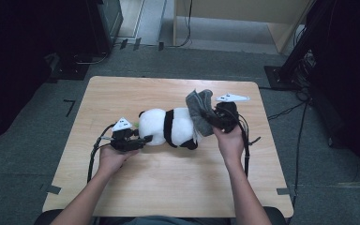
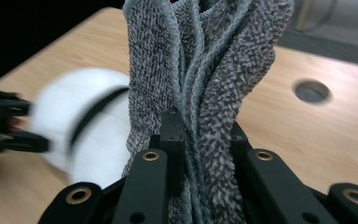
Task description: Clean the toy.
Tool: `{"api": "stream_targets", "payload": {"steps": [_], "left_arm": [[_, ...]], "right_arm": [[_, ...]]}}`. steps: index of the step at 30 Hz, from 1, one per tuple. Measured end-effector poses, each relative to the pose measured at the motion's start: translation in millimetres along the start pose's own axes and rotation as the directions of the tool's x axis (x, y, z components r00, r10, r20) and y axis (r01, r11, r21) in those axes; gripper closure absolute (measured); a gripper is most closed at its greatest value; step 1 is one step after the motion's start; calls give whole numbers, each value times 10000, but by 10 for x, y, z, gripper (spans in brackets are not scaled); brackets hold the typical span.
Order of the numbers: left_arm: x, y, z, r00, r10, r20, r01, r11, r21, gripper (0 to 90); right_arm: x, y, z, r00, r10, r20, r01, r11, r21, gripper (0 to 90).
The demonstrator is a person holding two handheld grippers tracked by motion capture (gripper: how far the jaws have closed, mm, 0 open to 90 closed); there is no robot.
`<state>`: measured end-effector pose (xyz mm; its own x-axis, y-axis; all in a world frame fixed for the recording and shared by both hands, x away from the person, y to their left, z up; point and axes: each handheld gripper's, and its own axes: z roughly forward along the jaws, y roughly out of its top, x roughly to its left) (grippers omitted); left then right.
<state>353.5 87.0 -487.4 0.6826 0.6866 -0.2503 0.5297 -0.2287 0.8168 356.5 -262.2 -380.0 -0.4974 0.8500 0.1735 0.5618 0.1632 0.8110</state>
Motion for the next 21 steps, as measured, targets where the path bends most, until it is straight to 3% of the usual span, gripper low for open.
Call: {"api": "stream_targets", "payload": {"steps": [6,13,16,21], "left_arm": [[-14,9,-13,10000,-56,-21,56,10000,-40,451],[-24,15,-22,10000,-6,-97,5,10000,-63,458],[-27,18,-24,9999,19,-135,-19,10000,-52,462],[-37,22,-30,9998,52,-197,-54,10000,-80,469]], "right_arm": [[405,159,136,9922,-612,-1086,608,9981,-72,774],[873,179,519,9703,-1202,-2099,1315,9905,409,774],[1032,156,700,9625,-1246,-2410,1430,9879,603,775],[1153,81,938,9543,-979,-2824,1300,9867,971,775]]}}
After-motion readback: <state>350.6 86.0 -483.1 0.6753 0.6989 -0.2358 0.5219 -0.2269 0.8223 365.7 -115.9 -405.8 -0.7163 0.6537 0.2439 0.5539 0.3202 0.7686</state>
